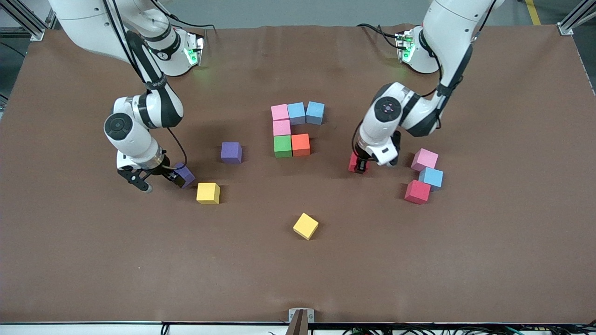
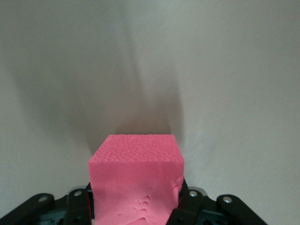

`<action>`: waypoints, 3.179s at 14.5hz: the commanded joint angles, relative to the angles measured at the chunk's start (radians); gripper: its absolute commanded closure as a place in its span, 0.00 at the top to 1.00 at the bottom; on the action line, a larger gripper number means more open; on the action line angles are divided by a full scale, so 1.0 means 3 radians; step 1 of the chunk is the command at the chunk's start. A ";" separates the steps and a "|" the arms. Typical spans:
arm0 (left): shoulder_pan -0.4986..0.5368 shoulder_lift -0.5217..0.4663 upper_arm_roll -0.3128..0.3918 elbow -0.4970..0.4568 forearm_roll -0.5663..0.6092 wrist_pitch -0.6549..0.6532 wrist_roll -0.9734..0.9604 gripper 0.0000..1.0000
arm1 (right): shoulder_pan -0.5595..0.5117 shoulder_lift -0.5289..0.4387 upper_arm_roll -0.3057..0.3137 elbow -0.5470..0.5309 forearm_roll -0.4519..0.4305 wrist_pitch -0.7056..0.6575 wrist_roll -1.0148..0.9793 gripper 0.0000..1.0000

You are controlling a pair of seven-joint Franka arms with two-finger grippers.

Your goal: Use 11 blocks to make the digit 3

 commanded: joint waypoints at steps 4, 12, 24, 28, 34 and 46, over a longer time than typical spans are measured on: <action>-0.0239 0.0113 0.0019 0.0394 0.0005 -0.0337 -0.1017 0.44 | 0.0019 -0.0017 0.0002 -0.0050 0.0044 0.0037 0.0034 0.81; -0.0551 0.0502 0.0024 0.0824 0.0000 -0.0516 -0.1385 0.44 | 0.0111 0.0019 0.0002 -0.0050 0.0044 0.0042 0.0157 0.82; -0.0801 0.0564 0.0019 0.0850 0.0005 -0.0517 -0.1606 0.44 | 0.0321 -0.0210 0.0007 0.0072 0.0024 -0.0381 -0.1114 0.12; -0.0817 0.0554 0.0019 0.0835 0.0010 -0.0517 -0.1606 0.44 | 0.0331 -0.0374 0.0013 0.0465 0.0029 -0.1223 -0.1673 0.11; -0.0837 0.0538 0.0019 0.0799 0.0010 -0.0517 -0.1606 0.44 | 0.0765 -0.0329 0.0038 0.1202 0.0049 -0.1947 -0.1653 0.11; -0.0781 -0.0028 -0.0011 0.0820 0.0031 -0.1155 -0.1397 1.00 | 0.1389 0.0632 0.0038 0.2251 0.0141 -0.1835 -0.1469 0.07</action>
